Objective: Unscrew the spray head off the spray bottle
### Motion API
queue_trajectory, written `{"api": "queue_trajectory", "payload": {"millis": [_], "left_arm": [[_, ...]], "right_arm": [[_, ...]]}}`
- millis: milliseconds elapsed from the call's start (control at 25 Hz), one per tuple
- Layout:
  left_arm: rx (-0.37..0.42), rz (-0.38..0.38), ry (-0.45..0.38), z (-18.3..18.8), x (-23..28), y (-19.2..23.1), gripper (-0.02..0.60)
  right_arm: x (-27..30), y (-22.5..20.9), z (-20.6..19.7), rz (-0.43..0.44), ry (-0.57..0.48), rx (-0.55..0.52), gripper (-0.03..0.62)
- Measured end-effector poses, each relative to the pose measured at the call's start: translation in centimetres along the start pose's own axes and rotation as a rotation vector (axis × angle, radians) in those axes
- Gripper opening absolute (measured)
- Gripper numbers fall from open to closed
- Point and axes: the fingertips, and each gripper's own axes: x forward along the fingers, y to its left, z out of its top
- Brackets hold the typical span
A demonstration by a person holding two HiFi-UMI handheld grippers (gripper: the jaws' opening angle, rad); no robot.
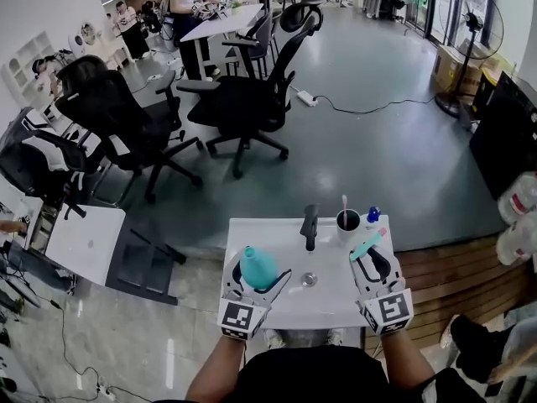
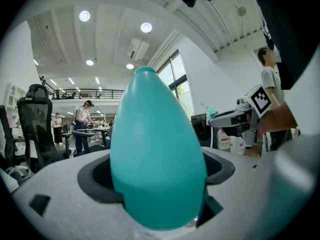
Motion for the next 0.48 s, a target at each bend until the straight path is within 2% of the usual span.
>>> {"api": "queue_trajectory", "payload": {"millis": [480], "left_arm": [[-0.005, 0.019, 0.021, 0.03, -0.15, 0.44, 0.454]], "right_arm": [[-0.01, -0.01, -0.08, -0.008, 0.000, 0.006, 0.135]]}}
